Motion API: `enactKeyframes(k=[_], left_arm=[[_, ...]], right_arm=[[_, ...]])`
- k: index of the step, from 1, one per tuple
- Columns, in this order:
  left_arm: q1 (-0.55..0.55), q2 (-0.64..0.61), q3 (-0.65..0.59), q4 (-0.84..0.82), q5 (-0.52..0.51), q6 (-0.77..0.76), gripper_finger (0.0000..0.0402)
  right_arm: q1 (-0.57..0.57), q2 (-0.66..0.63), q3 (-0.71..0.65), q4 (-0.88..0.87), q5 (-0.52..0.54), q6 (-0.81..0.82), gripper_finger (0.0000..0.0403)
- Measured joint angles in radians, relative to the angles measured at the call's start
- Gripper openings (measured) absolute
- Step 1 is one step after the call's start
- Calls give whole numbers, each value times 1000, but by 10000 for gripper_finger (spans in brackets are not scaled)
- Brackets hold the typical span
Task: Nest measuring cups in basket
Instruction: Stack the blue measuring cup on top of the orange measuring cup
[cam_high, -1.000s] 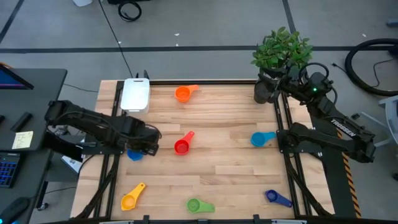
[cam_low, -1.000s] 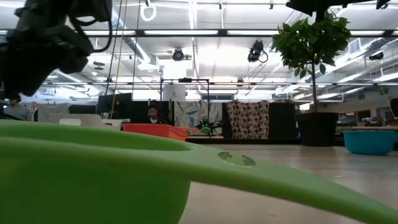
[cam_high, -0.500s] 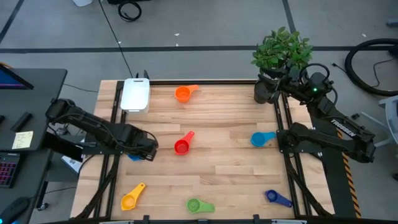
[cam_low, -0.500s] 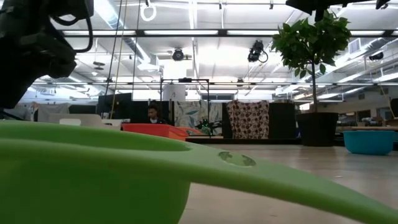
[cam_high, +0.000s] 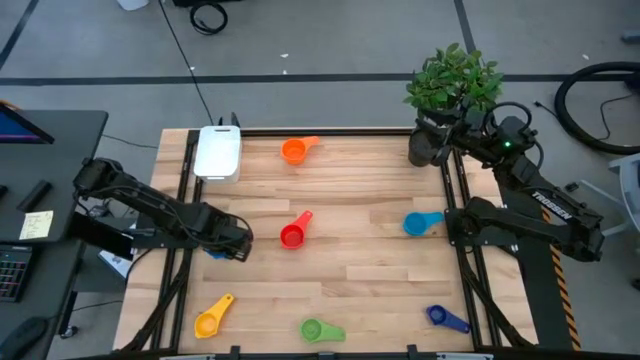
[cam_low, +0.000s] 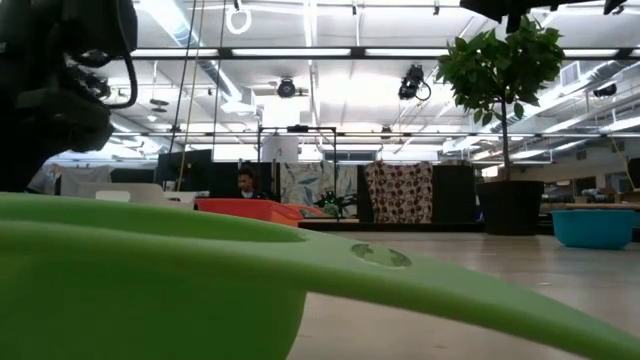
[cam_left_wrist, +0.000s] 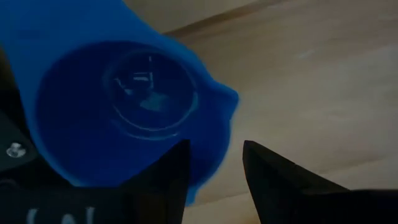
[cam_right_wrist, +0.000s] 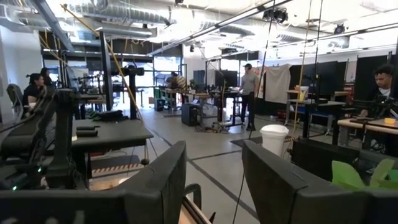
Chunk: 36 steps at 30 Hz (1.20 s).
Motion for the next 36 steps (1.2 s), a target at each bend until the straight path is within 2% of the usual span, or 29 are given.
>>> enactKeyframes(k=[4, 9, 16, 22, 30, 36], left_arm=[[0, 0, -19, 1, 5, 6, 105], [0, -1, -44, 21, 39, 39, 17], [8, -1, -34, 9, 37, 51, 12], [54, 0, 67, -2, 9, 181, 10], [246, 0, 280, -117, -19, 460, 10], [443, 30, 467, -222, -32, 746, 10]], right_arm=[[0, 0, 0, 21, 1, -1, 162], [0, 0, 0, 45, 3, -1, 162], [0, 0, 0, 45, 3, -1, 162], [0, 0, 0, 44, 3, -1, 162], [0, 0, 0, 44, 3, 7, 162], [0, 0, 0, 43, 0, 10, 162]])
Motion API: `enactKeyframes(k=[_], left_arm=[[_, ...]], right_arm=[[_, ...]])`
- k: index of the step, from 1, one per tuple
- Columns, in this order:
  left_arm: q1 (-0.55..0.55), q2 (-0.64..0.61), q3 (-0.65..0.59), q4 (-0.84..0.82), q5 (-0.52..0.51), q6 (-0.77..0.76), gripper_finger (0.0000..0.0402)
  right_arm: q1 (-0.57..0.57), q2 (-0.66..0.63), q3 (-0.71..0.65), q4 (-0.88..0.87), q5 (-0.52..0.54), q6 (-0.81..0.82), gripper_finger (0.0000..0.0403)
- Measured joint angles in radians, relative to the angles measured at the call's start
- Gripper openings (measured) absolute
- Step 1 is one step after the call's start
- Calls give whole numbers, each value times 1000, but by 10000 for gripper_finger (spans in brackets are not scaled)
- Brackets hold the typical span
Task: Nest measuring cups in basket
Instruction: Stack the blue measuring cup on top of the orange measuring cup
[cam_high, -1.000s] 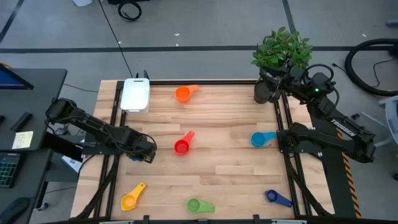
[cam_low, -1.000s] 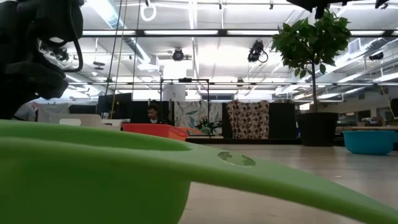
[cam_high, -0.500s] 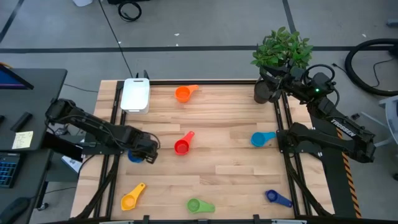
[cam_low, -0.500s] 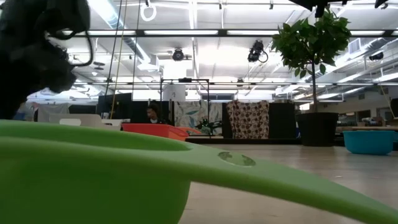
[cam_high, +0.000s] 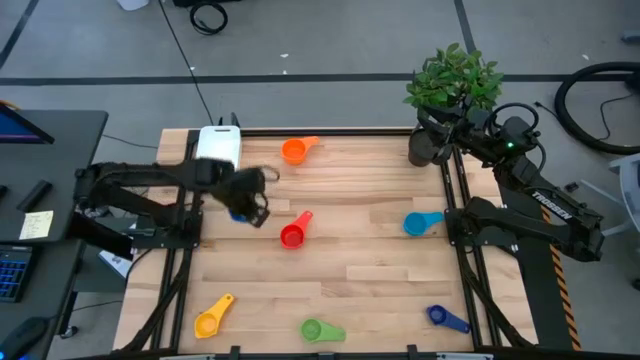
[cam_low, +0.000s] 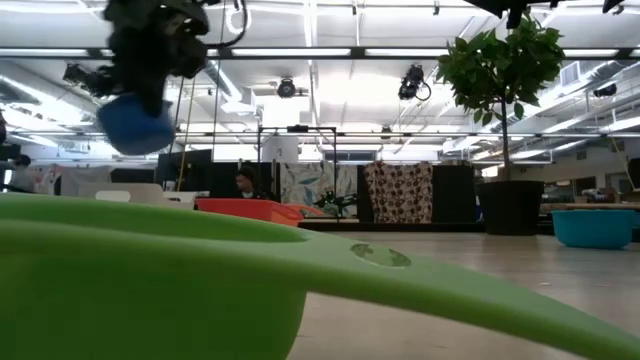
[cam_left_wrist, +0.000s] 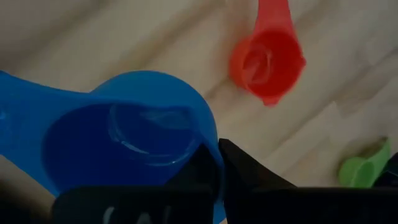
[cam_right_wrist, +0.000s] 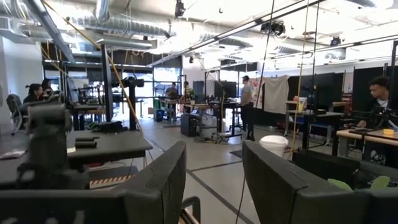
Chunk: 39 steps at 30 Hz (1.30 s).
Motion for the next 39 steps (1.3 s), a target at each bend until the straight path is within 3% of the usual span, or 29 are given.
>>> enactKeyframes(k=[6, 12, 22, 31, 39], left_arm=[[180, 168, 204, -134, -3, 328, 10], [316, 351, 443, -132, -2, 626, 10], [428, 622, 816, -134, -9, 990, 10], [456, 778, 860, -197, 1, 1221, 10], [456, 868, 860, -194, -90, 1448, 10]], right_arm=[[0, 0, 0, -2, -2, 0, 162], [0, 0, 0, -4, -4, 0, 162], [0, 0, 0, -3, -4, 0, 162], [0, 0, 0, -3, -4, 0, 162], [0, 0, 0, -3, -4, -2, 162]])
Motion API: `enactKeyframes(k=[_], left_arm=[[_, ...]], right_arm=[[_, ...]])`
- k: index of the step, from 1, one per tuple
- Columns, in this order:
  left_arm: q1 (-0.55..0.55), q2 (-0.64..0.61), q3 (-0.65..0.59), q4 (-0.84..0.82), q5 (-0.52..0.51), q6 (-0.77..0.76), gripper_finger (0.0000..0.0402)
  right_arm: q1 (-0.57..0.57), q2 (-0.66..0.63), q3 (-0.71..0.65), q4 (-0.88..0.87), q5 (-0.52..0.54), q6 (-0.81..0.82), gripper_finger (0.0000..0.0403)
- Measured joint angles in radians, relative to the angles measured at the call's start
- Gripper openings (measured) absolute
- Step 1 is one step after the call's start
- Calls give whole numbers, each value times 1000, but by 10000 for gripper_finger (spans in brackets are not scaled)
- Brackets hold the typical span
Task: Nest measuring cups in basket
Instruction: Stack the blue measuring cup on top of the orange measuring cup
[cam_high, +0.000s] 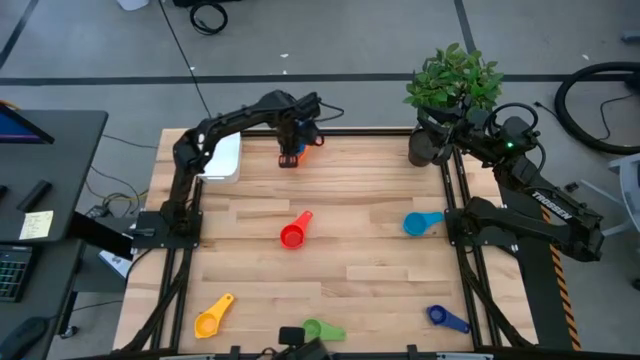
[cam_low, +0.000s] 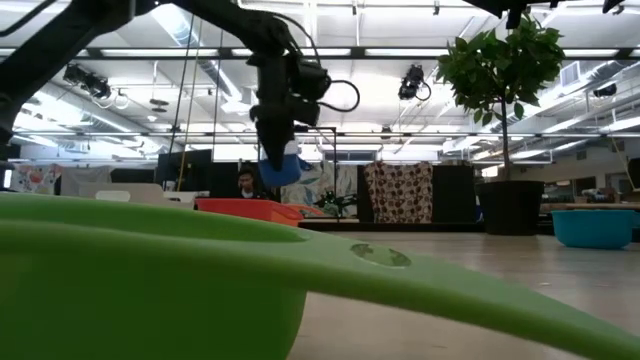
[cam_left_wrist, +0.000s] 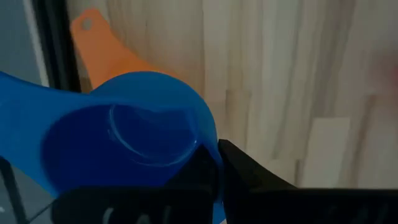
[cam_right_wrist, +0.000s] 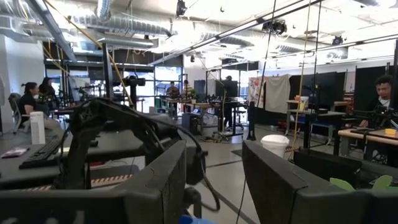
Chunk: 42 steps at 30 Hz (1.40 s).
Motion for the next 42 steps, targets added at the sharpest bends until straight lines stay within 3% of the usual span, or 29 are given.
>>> enactKeyframes(k=[5, 16, 42], left_arm=[[-2, 37, 0, -9, -87, 94, 10], [-2, 52, -9, 8, -102, 287, 10], [30, 53, -14, 22, -34, 269, 10]], right_arm=[[0, 0, 0, 0, 0, -3, 162], [0, 0, 0, 0, 0, -17, 162], [0, 0, 0, 0, 0, -65, 162]])
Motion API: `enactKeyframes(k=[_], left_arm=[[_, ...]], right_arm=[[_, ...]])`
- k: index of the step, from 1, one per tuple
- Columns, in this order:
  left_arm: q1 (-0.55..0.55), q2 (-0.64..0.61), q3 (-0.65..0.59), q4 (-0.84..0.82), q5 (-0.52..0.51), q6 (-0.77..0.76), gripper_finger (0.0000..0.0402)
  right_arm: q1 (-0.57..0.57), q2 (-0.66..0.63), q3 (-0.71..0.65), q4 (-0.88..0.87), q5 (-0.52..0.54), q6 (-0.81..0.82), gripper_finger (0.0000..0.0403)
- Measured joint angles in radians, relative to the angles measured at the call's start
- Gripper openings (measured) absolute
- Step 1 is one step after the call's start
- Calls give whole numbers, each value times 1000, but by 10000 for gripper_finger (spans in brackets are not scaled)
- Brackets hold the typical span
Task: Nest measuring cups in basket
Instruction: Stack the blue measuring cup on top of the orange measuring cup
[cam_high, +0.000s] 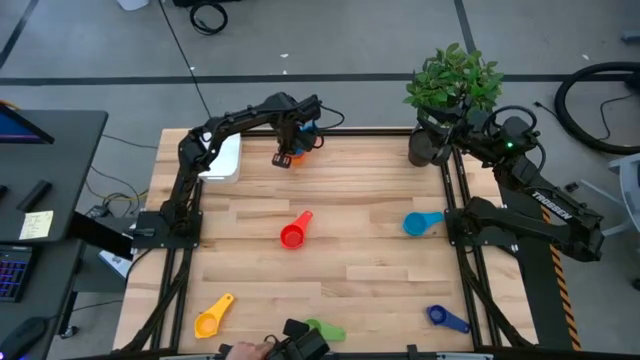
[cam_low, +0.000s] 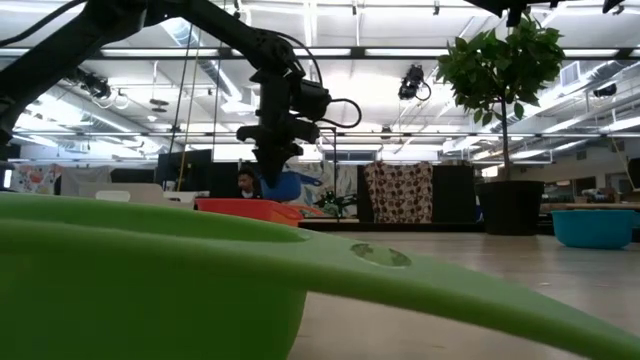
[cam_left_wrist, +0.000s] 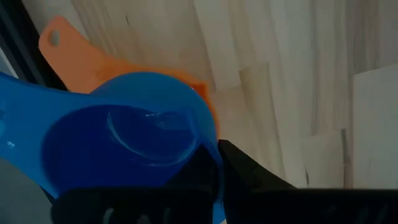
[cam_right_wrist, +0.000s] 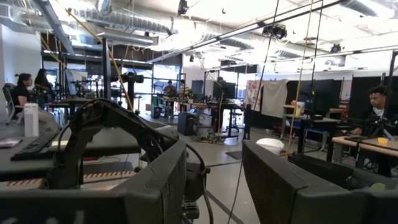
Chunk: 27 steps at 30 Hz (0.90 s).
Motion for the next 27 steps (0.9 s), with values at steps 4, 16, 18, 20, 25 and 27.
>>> enactKeyframes(k=[4, 16, 18, 20, 25, 27], left_arm=[[0, 0, 0, 0, 0, -2, 10], [-2, -2, -44, -7, 2, -34, 10], [-2, -2, -76, -14, 2, -34, 10], [-8, -2, -99, 11, 2, -32, 10], [-14, -2, -115, 37, 3, -23, 10], [-14, -2, -115, 39, 4, -22, 10]], right_arm=[[0, 0, 0, 0, 0, -22, 162], [0, 0, 0, 1, 0, -29, 162], [0, 0, 0, 1, 0, -30, 162], [0, 0, 0, 1, 0, -30, 162], [0, 0, 0, 1, 0, -30, 162], [0, 0, 0, 1, 0, -30, 162]])
